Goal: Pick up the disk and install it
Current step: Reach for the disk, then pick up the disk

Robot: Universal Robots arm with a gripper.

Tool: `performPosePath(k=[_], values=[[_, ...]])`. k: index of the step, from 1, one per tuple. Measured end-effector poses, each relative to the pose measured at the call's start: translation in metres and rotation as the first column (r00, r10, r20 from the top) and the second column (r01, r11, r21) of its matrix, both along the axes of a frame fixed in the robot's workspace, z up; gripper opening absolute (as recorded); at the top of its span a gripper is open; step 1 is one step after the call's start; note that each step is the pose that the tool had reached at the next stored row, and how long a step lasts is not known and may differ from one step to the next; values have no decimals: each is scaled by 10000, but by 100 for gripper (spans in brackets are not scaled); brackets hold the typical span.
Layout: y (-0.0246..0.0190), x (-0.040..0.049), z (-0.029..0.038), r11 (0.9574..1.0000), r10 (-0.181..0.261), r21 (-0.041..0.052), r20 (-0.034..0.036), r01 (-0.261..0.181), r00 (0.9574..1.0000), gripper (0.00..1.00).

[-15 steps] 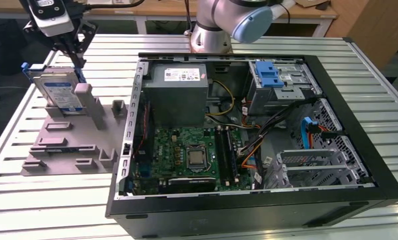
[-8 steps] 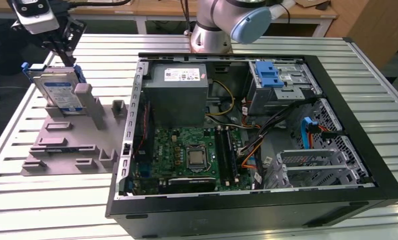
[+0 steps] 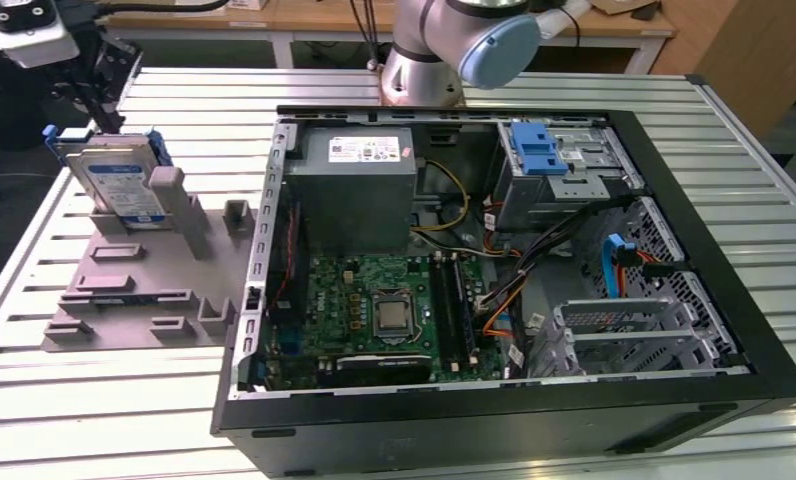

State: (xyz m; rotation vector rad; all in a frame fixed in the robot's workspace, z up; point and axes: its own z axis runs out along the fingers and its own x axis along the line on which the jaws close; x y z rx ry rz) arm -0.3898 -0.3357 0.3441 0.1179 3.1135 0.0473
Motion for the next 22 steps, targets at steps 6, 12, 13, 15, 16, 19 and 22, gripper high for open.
performPosePath(k=[6,12,13,15,16,19,22], values=[[0,-191,-2,10000,1,0,0,-1,10000,11],[0,-366,-4,10000,0,0,-1,0,10000,11],[0,-381,-4,10000,0,0,0,0,10000,11],[0,-387,-4,10000,2,0,0,-2,10000,11],[-1,-388,-4,10000,3,0,0,-3,10000,11],[0,-414,-4,10000,1,0,0,-1,10000,11],[0,-414,-4,10000,4,0,1,-4,10000,11]])
